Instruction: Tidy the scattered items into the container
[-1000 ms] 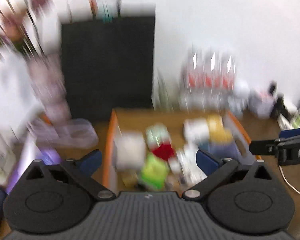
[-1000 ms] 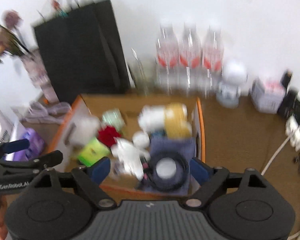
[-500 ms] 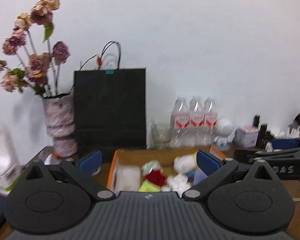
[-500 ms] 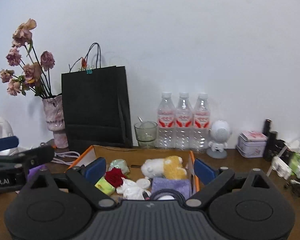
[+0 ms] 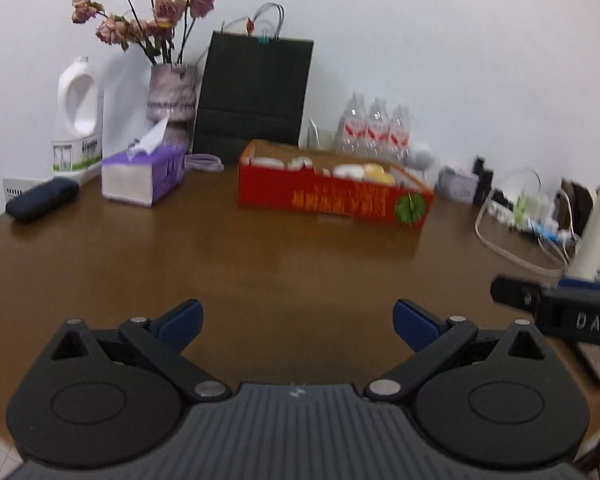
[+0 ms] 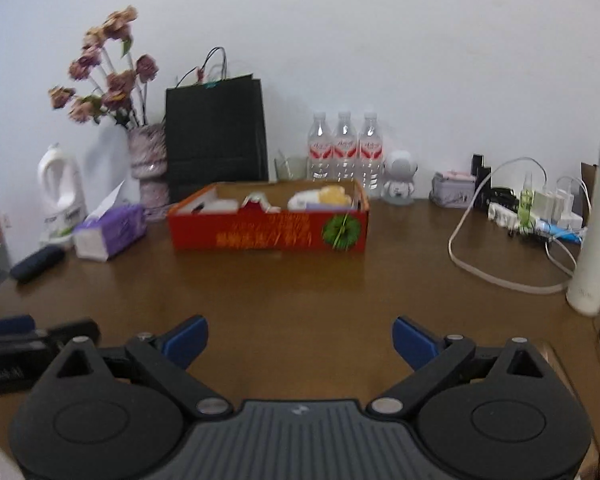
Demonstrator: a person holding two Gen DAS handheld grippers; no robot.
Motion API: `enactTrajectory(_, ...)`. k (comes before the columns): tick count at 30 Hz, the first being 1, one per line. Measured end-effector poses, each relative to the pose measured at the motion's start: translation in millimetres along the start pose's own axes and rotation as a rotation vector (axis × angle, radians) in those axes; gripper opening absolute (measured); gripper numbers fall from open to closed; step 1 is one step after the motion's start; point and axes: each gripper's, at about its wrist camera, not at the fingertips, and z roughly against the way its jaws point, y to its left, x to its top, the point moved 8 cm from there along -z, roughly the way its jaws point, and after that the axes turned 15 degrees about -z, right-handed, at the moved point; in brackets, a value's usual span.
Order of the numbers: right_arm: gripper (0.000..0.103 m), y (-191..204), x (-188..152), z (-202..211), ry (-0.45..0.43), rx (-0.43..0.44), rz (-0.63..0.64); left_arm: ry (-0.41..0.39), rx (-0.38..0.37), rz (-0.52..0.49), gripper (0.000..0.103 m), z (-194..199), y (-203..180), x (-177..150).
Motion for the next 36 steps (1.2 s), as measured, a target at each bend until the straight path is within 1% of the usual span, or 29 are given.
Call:
enactTrajectory(2, 0.1, 0, -8, 4, -0.011, 0.008, -0.001, -0.001, 0.007, -0.02, 0.103, 0, -1, -1)
enactTrajectory(6, 0.1, 5, -13, -13, 0.049, 0.015, -0.008, 0.042, 0.018, -0.017, 0.103, -20, 9, 3)
enactTrajectory(9, 0.1, 7, -15, -27, 0.081, 0.021, -0.011, 0.069, 0.005, -0.053, 0.103, -46, 13, 7)
enactTrajectory(11, 0.1, 10, -17, -42, 0.12, 0.021, -0.004, 0.099, 0.004, -0.077, 0.103, -67, 15, 8)
enactTrajectory(15, 0.1, 10, -20, -78, 0.187, -0.015, -0.008, 0.193, 0.007, -0.087, 0.103, -105, 17, 7)
enactTrajectory(17, 0.1, 9, -21, -93, 0.216, -0.022, -0.015, 0.216, 0.011, -0.103, 0.103, -117, 17, 5)
enactTrajectory(24, 0.1, 9, -23, -126, 0.257, -0.032, -0.02, 0.263, 0.018, -0.117, 0.103, -141, 25, 2)
enactTrajectory(27, 0.101, 10, -25, -135, 0.279, -0.038, -0.014, 0.261, 0.019, -0.117, 0.103, -145, 27, 2)
enactTrajectory(30, 0.103, 11, -25, -139, 0.278, -0.046, -0.004, 0.244, 0.026, -0.108, 0.103, -147, 28, 2)
enactTrajectory(33, 0.103, 11, -25, -141, 0.261, -0.052, 0.006, 0.244, 0.041, -0.112, 0.103, -148, 29, 3)
enactTrajectory(36, 0.103, 10, -27, -143, 0.245, -0.089, 0.03, 0.246, 0.044, -0.11, 0.103, -148, 30, 3)
